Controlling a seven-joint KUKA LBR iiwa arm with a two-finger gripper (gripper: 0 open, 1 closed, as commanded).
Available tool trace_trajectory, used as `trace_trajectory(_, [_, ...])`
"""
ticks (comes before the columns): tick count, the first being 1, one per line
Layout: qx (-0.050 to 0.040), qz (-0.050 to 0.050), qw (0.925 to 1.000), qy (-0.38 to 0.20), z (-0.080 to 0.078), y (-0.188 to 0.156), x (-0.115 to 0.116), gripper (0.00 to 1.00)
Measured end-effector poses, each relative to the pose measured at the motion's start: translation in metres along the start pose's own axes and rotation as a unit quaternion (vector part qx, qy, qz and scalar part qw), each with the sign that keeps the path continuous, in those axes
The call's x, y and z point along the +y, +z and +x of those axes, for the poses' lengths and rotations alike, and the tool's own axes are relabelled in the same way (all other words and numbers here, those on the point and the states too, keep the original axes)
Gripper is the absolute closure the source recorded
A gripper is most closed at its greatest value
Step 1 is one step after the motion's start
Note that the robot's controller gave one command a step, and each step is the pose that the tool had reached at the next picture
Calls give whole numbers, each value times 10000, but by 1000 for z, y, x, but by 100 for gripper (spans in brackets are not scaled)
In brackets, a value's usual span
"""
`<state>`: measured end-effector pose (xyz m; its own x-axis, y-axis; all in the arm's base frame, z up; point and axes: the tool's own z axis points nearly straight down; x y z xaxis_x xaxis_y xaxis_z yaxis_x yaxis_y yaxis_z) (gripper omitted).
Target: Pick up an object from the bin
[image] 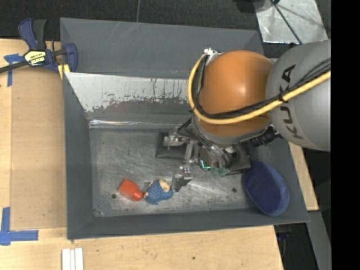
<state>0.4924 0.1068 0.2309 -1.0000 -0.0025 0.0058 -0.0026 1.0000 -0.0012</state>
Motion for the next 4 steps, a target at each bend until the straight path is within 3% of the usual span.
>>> trace_trajectory(1, [-65, -18, 9987, 499, -12, 160, -4, 0])
trace_trajectory(2, [-58, -5, 9974, 719, -24, 129, -37, 0])
trace_trajectory(3, [-20, -13, 9564, 2919, -10, 122, -29, 0])
trace_trajectory(4, [-6, -39, 9145, 4045, -63, 157, -59, 0])
